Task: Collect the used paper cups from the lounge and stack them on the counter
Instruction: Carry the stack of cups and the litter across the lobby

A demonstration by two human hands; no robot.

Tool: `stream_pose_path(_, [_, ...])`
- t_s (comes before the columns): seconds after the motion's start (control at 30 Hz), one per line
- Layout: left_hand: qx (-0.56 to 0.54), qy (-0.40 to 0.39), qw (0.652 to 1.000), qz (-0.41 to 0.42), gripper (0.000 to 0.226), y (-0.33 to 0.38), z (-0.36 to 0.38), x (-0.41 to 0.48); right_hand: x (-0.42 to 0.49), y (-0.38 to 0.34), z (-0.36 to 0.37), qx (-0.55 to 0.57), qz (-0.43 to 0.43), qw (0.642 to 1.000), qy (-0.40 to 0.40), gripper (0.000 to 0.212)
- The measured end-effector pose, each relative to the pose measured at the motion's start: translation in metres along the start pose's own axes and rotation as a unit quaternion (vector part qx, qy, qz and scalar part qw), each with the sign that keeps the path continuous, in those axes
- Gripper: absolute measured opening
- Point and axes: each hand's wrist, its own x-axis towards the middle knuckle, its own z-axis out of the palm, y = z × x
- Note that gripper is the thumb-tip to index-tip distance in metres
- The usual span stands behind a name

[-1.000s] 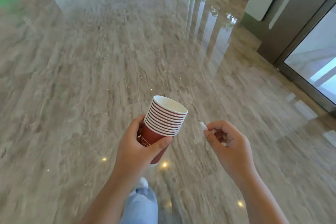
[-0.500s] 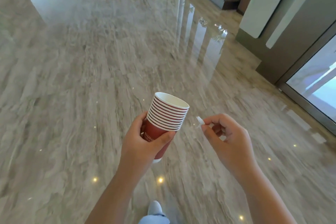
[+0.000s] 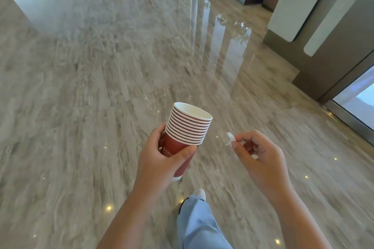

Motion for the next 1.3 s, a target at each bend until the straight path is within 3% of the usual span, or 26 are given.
stream_pose_path(0.27, [0.028,-0.022,0.998,0.046,0.062,0.053,0.065,0.200,0.207,0.012,-0.008,0.014,-0.027,0.999,0.023,0.022])
stream_pose_path(0.5, [0.007,-0.035,0.999,0.006,0.070,0.044,0.104,0.323,0.329,0.049,0.003,0.014,0.027,0.999,0.014,0.024])
stream_pose_path(0.73, [0.009,-0.055,0.998,0.005,0.062,0.034,0.130,0.485,0.473,0.083,0.044,-0.012,0.047,0.998,0.036,0.024])
stream_pose_path(1.03, [-0.009,-0.074,0.997,0.007,0.072,0.057,0.144,0.709,0.687,0.070,0.089,-0.057,-0.003,0.997,0.043,0.017])
stream_pose_path(1.3, [-0.030,-0.112,0.993,-0.024,0.080,0.059,0.205,0.841,0.812,0.123,0.093,-0.044,0.054,0.996,0.061,0.016])
